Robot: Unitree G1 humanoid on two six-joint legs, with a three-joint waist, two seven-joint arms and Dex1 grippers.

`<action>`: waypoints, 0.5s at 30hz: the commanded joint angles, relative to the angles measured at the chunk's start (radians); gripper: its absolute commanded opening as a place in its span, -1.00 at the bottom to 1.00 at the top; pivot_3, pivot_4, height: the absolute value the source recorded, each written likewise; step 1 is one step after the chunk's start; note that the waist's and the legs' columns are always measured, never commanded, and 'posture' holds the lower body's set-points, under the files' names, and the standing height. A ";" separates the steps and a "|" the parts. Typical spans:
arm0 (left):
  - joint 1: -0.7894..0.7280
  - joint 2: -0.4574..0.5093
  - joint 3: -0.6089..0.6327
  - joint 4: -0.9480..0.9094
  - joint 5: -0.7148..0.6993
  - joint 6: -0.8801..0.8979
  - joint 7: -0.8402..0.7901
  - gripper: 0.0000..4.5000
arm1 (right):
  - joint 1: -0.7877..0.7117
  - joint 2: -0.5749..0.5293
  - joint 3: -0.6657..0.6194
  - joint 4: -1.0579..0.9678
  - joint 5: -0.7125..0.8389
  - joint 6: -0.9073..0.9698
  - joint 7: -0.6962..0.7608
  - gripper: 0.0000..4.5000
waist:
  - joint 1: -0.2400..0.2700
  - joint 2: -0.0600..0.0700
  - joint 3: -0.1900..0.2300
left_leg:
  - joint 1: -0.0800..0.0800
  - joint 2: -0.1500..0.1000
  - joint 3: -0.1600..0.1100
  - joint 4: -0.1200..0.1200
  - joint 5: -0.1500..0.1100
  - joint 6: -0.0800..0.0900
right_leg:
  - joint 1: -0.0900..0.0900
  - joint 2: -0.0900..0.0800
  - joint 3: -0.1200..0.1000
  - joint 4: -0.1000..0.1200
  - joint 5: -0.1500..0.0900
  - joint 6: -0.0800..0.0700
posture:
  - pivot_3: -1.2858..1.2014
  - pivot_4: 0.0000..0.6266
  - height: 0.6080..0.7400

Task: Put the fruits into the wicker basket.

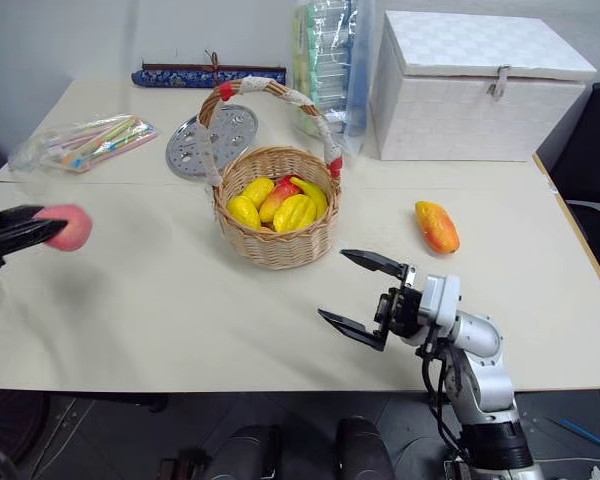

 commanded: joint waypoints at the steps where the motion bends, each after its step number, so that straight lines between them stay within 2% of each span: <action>1: -0.090 -0.100 -0.090 -0.187 -0.079 0.038 0.076 -0.11 | 0.022 -0.015 -0.074 0.015 0.012 -0.052 -0.010 1.00 | 0.006 0.002 0.001 | 0.000 0.000 0.001 0.001 0.000 0.000 | 0.000 0.000 0.001 0.000 0.000 0.000 | 0.03 -0.52 1.00; 5: -0.227 -0.309 -0.208 -0.220 -0.033 0.026 0.252 -0.11 | 0.043 -0.024 -0.119 0.043 -0.003 -0.086 -0.023 1.00 | 0.009 0.002 0.001 | 0.001 0.000 0.001 0.003 0.000 0.000 | 0.000 0.002 0.000 0.001 0.001 0.000 | 0.03 -0.52 1.00; 8: -0.305 -0.467 -0.346 -0.131 0.145 -0.149 0.358 -0.11 | 0.074 -0.033 -0.158 0.069 -0.013 -0.121 -0.031 1.00 | 0.008 0.002 0.001 | 0.000 0.000 0.002 0.004 0.000 0.000 | 0.000 0.002 0.000 0.004 0.001 0.000 | 0.03 -0.52 1.00; 12: -0.333 -0.535 -0.438 -0.038 0.269 -0.276 0.383 -0.11 | 0.098 -0.030 -0.149 0.028 -0.028 -0.118 -0.068 1.00 | 0.000 0.003 0.001 | 0.003 0.001 0.008 0.003 0.001 0.000 | -0.001 0.005 -0.001 0.004 0.001 0.000 | 0.03 -0.52 1.00; 15: -0.355 -0.562 -0.443 0.014 0.337 -0.347 0.452 -0.11 | 0.118 -0.027 -0.151 -0.004 -0.043 -0.109 -0.113 1.00 | 0.004 0.003 0.001 | 0.003 0.002 0.008 0.003 0.001 0.000 | -0.002 0.005 -0.001 0.005 0.001 0.000 | 0.03 -0.52 1.00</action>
